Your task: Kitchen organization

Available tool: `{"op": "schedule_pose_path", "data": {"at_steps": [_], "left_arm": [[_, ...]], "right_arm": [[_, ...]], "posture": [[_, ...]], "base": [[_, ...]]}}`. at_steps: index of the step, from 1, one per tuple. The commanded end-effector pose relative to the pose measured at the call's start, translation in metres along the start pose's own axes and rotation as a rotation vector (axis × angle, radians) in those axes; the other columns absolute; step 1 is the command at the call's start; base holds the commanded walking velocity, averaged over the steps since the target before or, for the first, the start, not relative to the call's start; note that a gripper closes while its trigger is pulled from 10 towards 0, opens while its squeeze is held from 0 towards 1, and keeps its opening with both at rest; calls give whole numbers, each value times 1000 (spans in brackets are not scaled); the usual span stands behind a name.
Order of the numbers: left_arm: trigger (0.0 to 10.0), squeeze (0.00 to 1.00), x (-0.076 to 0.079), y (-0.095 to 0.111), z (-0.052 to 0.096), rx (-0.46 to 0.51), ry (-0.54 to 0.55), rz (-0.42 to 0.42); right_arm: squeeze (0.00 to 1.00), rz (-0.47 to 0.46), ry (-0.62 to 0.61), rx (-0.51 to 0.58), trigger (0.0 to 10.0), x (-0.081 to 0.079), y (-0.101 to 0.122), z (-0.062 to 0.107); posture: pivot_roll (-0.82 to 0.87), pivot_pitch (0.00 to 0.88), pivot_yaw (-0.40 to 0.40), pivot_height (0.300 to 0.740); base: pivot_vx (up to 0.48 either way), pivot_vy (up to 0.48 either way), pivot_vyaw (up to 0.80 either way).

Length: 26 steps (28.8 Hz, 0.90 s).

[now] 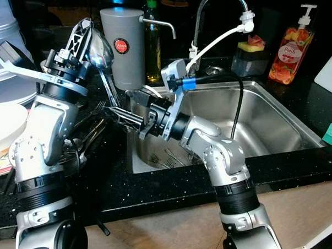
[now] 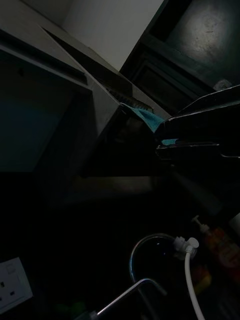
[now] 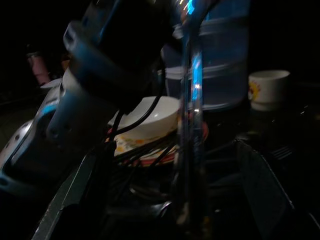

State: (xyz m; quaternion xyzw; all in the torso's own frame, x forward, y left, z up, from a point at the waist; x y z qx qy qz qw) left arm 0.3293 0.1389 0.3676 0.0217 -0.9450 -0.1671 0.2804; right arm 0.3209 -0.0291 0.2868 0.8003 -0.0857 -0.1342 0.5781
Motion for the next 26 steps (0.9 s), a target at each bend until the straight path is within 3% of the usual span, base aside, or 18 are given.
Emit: {"op": "schedule_pose_path", "data": {"at_steps": [1,8,9,10,11,26], "left_arm": [[0,0,4,-5,-3,-4,-18,18],[0,0,5,-4,-4,-1,-27,20],[0,0,5,-4,-4,0,-25,19],[0,0,5,-4,-4,0,-24,19],[0,0,5,-4,-4,0,-23,19],[0,0,4,-3,-4,0,-17,17]], "right_arm": [[0,3,17,-20,10000,-4,-3,-1],[0,2,13,-26,10000,-3,-4,-2],[0,-3,8,-23,4588,-2,-3,-2],[0,-6,5,-21,4588,-1,-2,-2],[0,-19,-5,-18,0,1,-1,-1],[0,-36,-6,3,0,1,2,-1]], "posture": [[-33,66,-24,740],[-32,68,-25,740],[-33,68,-25,740],[-33,68,-25,740],[-33,68,-26,740],[-34,69,-26,740]], "base": [[0,0,0],[0,0,0],[0,0,0],[0,0,0],[0,0,0],[0,0,0]]}}
Point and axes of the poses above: a point about 5 cm out from each wrist's last joint towards the gripper, its own z axis pointing back from the gripper into the wrist, its own y axis along the axis of the wrist's last joint, x = y × z, the point moved 2 cm from there along -z, pointing out of the wrist towards the gripper, and after that the axes turned 4 degrees about -z, right-handed, at the moved point
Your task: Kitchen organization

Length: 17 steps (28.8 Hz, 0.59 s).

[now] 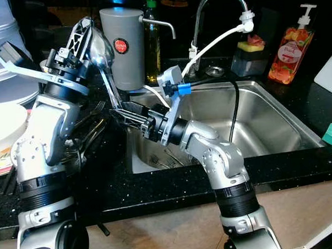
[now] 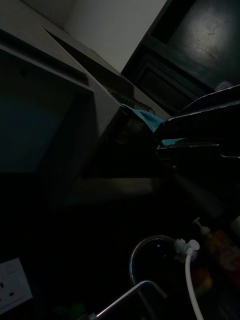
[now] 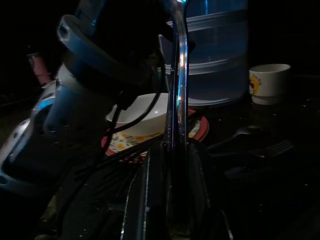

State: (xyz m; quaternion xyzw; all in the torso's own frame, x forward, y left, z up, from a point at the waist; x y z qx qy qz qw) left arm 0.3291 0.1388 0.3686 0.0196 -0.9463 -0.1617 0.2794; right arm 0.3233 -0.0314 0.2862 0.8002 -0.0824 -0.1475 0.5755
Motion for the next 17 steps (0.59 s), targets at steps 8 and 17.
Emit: {"op": "schedule_pose_path", "data": {"at_steps": [8,17], "left_arm": [[0,0,2,-3,-2,-8,-7,5],[10000,1000,-3,1,-3,6,30,-1]], "right_arm": [[0,-29,22,20,0,-3,5,-2],[0,-57,4,74,0,2,15,-1]], "posture": [[-34,67,-27,740],[-32,67,-26,740]], "base": [[0,0,0],[0,0,0]]}}
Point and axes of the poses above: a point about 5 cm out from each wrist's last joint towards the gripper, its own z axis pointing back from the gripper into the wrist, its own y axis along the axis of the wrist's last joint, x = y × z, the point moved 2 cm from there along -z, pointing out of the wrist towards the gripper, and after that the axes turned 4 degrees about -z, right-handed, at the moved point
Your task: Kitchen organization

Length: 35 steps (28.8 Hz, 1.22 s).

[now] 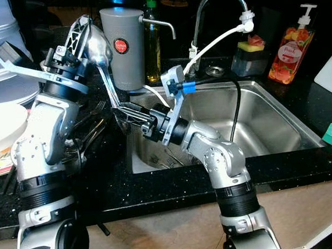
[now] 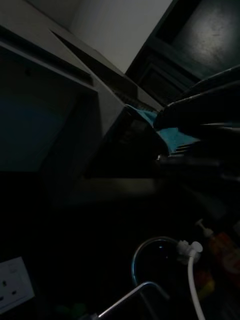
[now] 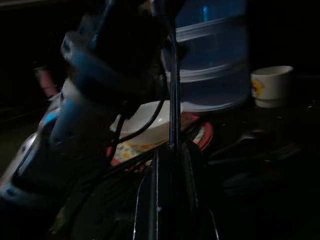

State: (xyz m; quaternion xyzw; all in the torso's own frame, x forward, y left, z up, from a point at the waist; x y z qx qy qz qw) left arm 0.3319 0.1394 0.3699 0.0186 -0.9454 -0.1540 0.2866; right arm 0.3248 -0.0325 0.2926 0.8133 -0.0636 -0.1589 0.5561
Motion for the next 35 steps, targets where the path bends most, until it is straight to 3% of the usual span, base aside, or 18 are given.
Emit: {"op": "schedule_pose_path", "data": {"at_steps": [1,9,10,13,14,15,17,20,21,22,24,25,26,28,30,33,35], "left_arm": [[10000,1000,-3,1,-1,-4,20,-11],[10000,1000,-13,17,0,81,101,-53],[10000,0,-14,22,1,111,109,-51],[10000,0,-18,27,2,115,147,-94],[10000,0,-22,24,3,62,180,-155],[10000,0,-26,19,3,-6,219,-236],[10000,0,-38,-3,5,-225,285,-482],[10000,0,-49,-38,18,-529,294,-762],[10000,0,-49,-38,18,-529,294,-762],[10000,0,-51,-45,23,-594,291,-825],[10000,0,-66,-57,38,-821,308,-1114],[10000,0,-70,-61,45,-899,299,-1192],[10000,0,-72,-64,50,-948,288,-1218],[10000,0,-69,-69,51,-942,295,-1121],[10000,0,-72,-76,65,-1080,286,-1104],[10000,0,-73,-78,69,-1107,285,-1104],[10000,0,-72,-81,70,-1097,290,-1056]], "right_arm": [[0,-18,-1,48,0,2,10,1],[0,-75,-34,129,0,10,24,7],[0,-65,-71,139,0,15,26,8],[0,-41,-173,150,0,29,29,12],[0,-16,-233,140,0,37,28,14],[0,12,-292,122,0,45,27,16],[0,40,-397,104,0,61,25,22],[0,110,-545,59,0,81,22,34],[0,110,-545,59,0,81,22,34],[0,135,-577,37,0,86,20,37],[0,210,-677,-13,0,99,17,48],[0,251,-709,-38,0,103,15,52],[0,277,-726,-59,0,106,14,54],[0,307,-729,-92,0,109,11,56],[0,409,-675,-288,0,113,-9,60],[0,412,-659,-328,0,114,-14,62],[0,402,-635,-367,0,115,-21,64]], "posture": [[-33,68,-25,740],[-32,70,-24,740],[-32,70,-23,740],[-32,70,-23,740],[-31,71,-24,740],[-31,71,-24,740],[-29,72,-26,740],[-31,72,-26,740],[-31,72,-26,740],[-32,73,-26,740],[-29,72,-29,740],[-28,69,-29,740],[-29,69,-29,740],[-29,69,-29,740],[-32,64,-30,740],[-32,61,-31,740],[-34,54,-31,740]], "base": [[0,0,0],[0,0,0],[0,0,0],[0,0,0],[0,0,0],[0,0,0],[0,0,0],[0,0,0],[0,0,0],[0,0,0],[0,0,0],[0,0,0],[0,0,0],[0,0,0],[0,0,0],[0,0,0],[0,0,0]]}}
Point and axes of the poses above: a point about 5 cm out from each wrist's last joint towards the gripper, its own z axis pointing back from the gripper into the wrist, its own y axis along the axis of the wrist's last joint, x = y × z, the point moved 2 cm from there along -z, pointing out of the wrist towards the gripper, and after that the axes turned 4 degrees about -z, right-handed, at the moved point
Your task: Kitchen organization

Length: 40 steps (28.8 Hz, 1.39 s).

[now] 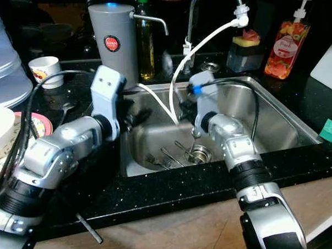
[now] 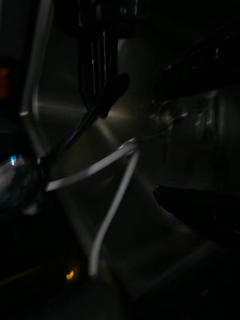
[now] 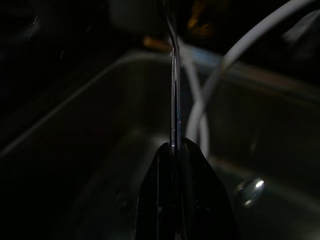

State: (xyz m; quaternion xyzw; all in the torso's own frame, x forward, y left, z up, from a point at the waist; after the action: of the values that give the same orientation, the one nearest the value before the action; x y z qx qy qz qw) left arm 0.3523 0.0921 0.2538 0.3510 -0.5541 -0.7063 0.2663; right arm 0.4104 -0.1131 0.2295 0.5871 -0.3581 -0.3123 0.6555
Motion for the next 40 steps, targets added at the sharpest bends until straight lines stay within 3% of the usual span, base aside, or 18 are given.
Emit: {"op": "schedule_pose_path", "data": {"at_steps": [1,11,17,18,19,20,21,34,37,38,39,40], "left_arm": [[10000,0,4,-2,2,-7,-22,17],[10000,0,17,-12,6,-104,-113,-51],[10000,0,22,-19,9,-146,-135,-73],[10000,0,21,-19,9,-150,-130,-74],[10000,0,21,-20,9,-153,-125,-73],[10000,0,21,-20,9,-155,-123,-71],[10000,0,20,-21,9,-163,-116,-71],[10000,0,21,-25,9,-184,-115,-69],[10000,0,22,-27,9,-187,-115,-65],[10000,0,22,-27,9,-189,-113,-64],[10000,0,22,-28,9,-191,-112,-64],[10000,0,22,-28,9,-193,-111,-62]], "right_arm": [[0,33,26,-14,0,0,-1,0],[0,102,96,-141,0,-1,-25,-5],[0,106,112,-144,0,-4,-28,-7],[0,107,118,-134,3333,-6,-27,-8],[0,107,124,-127,5451,-7,-26,-8],[0,107,128,-123,5451,-8,-25,-9],[0,108,133,-119,10000,-10,-26,-9],[0,113,151,-123,10000,-12,-29,-10],[39,118,167,-131,10000,-14,-32,-10],[533,118,175,-137,10000,-14,-33,-10],[533,117,180,-141,10000,-15,-34,-10],[753,117,183,-145,10000,-15,-35,-9]], "posture": [[-34,54,-31,740],[-34,34,-40,740],[-34,30,-46,740],[-34,30,-46,740],[-34,30,-46,740],[-34,30,-46,740],[-33,19,-48,740],[-36,2,-51,740],[-36,2,-52,740],[-36,6,-54,740],[-36,6,-54,740],[-35,8,-55,740]], "base": [[0,0,0],[0,0,0],[0,0,0],[0,0,0],[0,0,0],[0,0,0],[0,0,0],[0,0,0],[0,0,0],[0,0,0],[0,0,0],[0,0,0]]}}
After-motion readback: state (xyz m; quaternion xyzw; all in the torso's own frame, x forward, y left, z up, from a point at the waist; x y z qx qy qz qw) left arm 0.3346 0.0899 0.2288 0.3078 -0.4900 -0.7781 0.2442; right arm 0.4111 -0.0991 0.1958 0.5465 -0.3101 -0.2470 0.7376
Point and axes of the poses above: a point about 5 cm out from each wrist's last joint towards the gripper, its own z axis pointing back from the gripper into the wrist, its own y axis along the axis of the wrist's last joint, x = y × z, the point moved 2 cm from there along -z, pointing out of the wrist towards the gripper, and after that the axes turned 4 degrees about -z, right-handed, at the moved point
